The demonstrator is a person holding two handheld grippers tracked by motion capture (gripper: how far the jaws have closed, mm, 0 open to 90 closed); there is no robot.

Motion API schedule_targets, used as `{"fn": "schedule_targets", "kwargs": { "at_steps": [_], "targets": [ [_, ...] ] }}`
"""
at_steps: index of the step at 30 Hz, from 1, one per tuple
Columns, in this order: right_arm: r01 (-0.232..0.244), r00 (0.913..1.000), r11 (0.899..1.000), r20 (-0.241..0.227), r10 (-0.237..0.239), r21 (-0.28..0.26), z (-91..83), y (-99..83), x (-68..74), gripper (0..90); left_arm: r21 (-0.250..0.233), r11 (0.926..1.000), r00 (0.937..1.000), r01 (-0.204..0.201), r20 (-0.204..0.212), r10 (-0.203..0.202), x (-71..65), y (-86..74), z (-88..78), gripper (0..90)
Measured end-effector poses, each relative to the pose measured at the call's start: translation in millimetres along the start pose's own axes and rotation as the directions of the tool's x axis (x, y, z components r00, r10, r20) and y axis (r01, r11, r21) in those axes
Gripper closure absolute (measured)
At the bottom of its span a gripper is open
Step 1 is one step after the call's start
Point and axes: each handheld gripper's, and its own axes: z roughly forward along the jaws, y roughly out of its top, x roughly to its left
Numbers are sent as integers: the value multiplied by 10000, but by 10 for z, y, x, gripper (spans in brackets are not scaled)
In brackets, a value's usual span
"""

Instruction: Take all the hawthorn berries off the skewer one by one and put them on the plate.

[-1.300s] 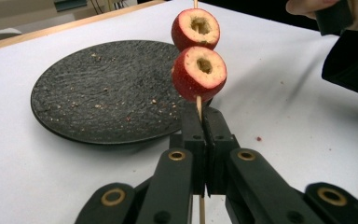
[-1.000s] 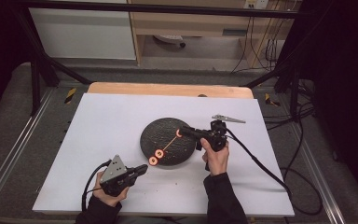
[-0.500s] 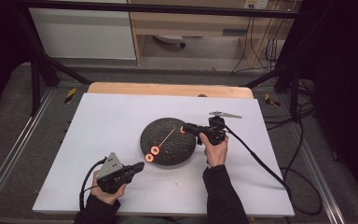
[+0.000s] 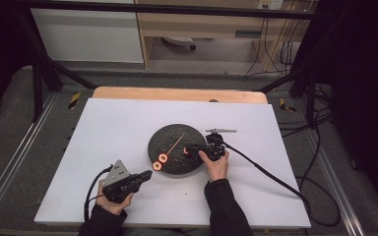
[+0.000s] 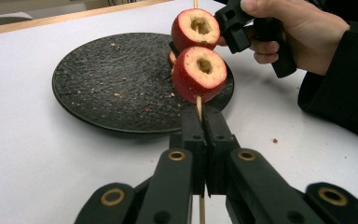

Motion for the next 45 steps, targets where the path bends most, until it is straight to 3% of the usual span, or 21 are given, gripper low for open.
{"fn": "schedule_targets", "kwargs": {
  "at_steps": [5, 11, 12, 13, 16, 21, 26, 32, 37, 45],
  "targets": [
    [147, 9998, 9998, 143, -148, 107, -15, 3, 0, 628, 44, 10000, 10000, -2, 23, 2, -3, -1, 6, 883],
    [801, 9968, 9956, 21, -801, -486, -207, 53, 114, 419, 26, 10000, 10000, 28, 29, -28, -3, 2, 2, 883],
    [801, 9968, 9956, 21, -801, -486, -207, 53, 114, 419, 32, 10000, 10000, 25, 28, -25, -6, 3, 1, 883],
    [1047, 9943, 9921, -107, -1057, -693, -270, 44, 171, 297, 25, 10000, 10000, 9, 26, -9, -11, 3, 5, 883],
    [1248, 9906, 9885, -452, -1290, -857, -348, 13, 256, 176, 37, 10000, 10000, -7, 30, 7, -18, 3, 11, 883],
    [1347, 9839, 9872, -1064, -1435, -858, -429, -63, 375, 82, 49, 10000, 10000, -41, 37, 40, -34, 3, 22, 883],
    [1283, 9775, 9878, -1568, -1410, -884, -453, -148, 468, 79, 48, 10000, 10000, -65, 63, 65, -47, 5, 31, 883],
    [1431, 9716, 9858, -1771, -1569, -883, -429, -166, 568, 94, 96, 9999, 9998, -140, 122, 139, -72, 6, 49, 883],
    [1545, 9616, 9838, -2147, -1710, -915, -343, -154, 699, 211, 103, 9998, 9997, -178, 154, 177, -87, 7, 56, 883],
    [1161, 9544, 9896, -2664, -1349, -852, -278, -160, 710, 439, 103, 9997, 9996, -213, 207, 211, -106, 8, 69, 883]
  ]
}}
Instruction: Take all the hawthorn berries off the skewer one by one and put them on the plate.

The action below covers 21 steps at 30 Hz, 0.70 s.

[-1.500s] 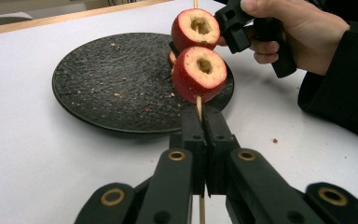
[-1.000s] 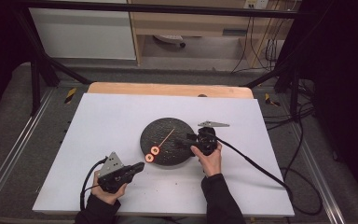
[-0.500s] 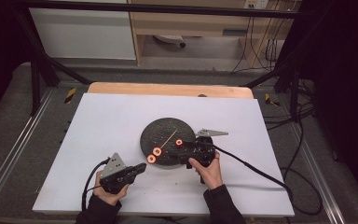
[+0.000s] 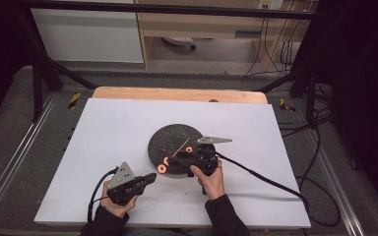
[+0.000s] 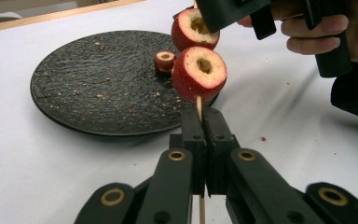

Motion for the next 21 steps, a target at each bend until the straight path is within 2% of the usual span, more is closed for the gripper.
{"fn": "schedule_targets", "kwargs": {
  "at_steps": [1, 6, 10, 13, 21],
  "targets": [
    [0, 10000, 10000, 0, 0, 0, 0, 0, 0, 439, 11, 10000, 10000, -13, 15, 13, -3, 0, 2, 883],
    [-223, 9991, 9997, -347, 226, 98, 4, -4, 2, 561, 35, 10000, 10000, -57, 40, 57, -16, -2, 17, 883],
    [-351, 9981, 9992, -508, 360, 182, 7, -6, 0, 601, 56, 10000, 10000, -78, 49, 78, -23, -4, 23, 884],
    [-587, 9945, 9977, -849, 614, 341, 18, -9, -10, 667, 41, 10000, 9999, -89, 58, 89, -25, -2, 23, 883],
    [-836, 9916, 9958, -960, 869, 386, 7, 8, -8, 700, -20, 9999, 9999, -120, 69, 121, -26, 1, 16, 883]
  ]
}}
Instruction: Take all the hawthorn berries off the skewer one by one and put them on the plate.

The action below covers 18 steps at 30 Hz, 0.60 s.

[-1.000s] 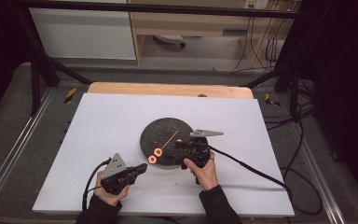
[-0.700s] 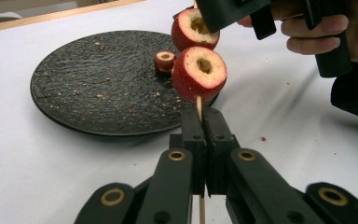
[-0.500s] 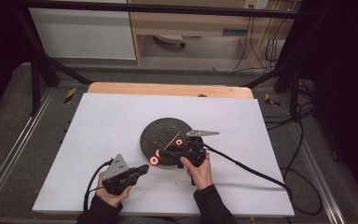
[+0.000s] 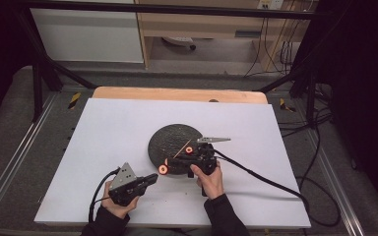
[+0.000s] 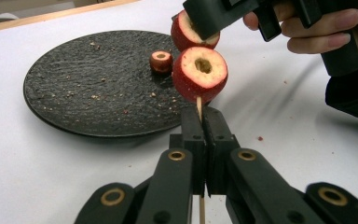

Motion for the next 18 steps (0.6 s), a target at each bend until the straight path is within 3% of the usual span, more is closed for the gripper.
{"fn": "schedule_targets", "kwargs": {
  "at_steps": [18],
  "targets": [
    [55, 9997, 9989, 243, -43, -475, -132, 151, 24, 734, -277, 9995, 9999, -152, -83, 150, -12, 22, -44, 884]
  ]
}}
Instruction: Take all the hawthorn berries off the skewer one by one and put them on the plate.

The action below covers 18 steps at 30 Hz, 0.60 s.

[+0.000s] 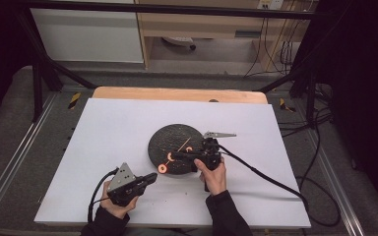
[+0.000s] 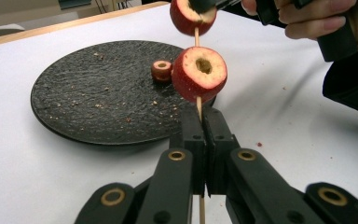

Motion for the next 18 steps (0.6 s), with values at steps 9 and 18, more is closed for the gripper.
{"fn": "schedule_targets", "kwargs": {
  "at_steps": [9, 18],
  "targets": [
    [108, 9996, 9996, 258, -101, -265, -126, 161, -15, 735, -113, 9999, 10000, 8, 4, -8, 7, 5, -23, 884],
    [158, 9987, 9982, 492, -130, -573, -257, 326, -35, 735, -210, 9998, 10000, -29, -14, 28, 10, 10, -40, 884]
  ]
}}
